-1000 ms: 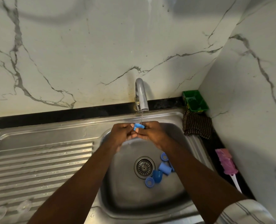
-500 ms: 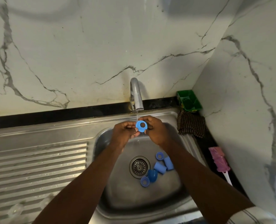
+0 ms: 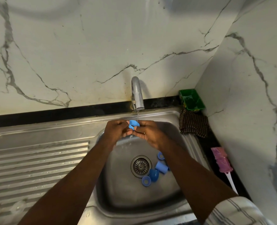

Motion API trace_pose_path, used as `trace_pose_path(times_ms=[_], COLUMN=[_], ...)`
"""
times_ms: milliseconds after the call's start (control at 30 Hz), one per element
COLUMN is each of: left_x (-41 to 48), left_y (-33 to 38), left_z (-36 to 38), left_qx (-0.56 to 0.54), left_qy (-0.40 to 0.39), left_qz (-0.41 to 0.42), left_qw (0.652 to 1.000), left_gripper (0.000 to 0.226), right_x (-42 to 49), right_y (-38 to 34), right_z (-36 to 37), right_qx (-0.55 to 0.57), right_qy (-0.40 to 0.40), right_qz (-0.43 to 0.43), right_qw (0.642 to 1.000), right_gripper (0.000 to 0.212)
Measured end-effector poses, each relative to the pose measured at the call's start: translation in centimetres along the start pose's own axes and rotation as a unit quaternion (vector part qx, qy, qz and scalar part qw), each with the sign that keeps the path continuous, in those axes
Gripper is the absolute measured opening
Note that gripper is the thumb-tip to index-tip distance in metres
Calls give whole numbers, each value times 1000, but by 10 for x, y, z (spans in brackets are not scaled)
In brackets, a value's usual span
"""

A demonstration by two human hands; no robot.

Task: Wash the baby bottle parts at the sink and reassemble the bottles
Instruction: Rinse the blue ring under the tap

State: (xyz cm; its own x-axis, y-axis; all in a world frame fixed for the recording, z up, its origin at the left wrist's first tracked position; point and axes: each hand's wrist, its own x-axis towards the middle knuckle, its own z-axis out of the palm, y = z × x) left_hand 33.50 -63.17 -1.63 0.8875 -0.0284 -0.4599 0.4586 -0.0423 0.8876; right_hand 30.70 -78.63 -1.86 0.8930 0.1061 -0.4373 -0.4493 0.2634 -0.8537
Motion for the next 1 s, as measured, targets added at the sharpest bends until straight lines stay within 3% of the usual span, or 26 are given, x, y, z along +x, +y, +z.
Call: trace_pose_path(times_ms=[133,333,533,667,833,1000], left_x=[-3,-10,-14,-13,-10,-12], left_y=[-8,-12,-3,3,7,4], left_z=[3,18,25,23,11,4], left_qx=[-38,-54,20,113,173,131], left_qy=[-41,-68,-24,26,57,5], left_qz=[-45,-64,49,122,123,100], left_qw=[997,994,998,986,976,986], left_gripper=[14,16,15,12,25,17], right_x=[-9,-18,-25,-14,-9,-13], right_y=[2,-9,-12,-12,-10,0], right_z=[-8,-17,-16,-4,12,15], right_qx=[-143,-356,-309,-268,-291,-282], right_qy=[28,64,116,120,94,56], right_qz=[-30,-103,-146,-107,-82,-20], right_qw=[989,927,932,950,949,958], right_gripper=[34,37,39,45,34,24])
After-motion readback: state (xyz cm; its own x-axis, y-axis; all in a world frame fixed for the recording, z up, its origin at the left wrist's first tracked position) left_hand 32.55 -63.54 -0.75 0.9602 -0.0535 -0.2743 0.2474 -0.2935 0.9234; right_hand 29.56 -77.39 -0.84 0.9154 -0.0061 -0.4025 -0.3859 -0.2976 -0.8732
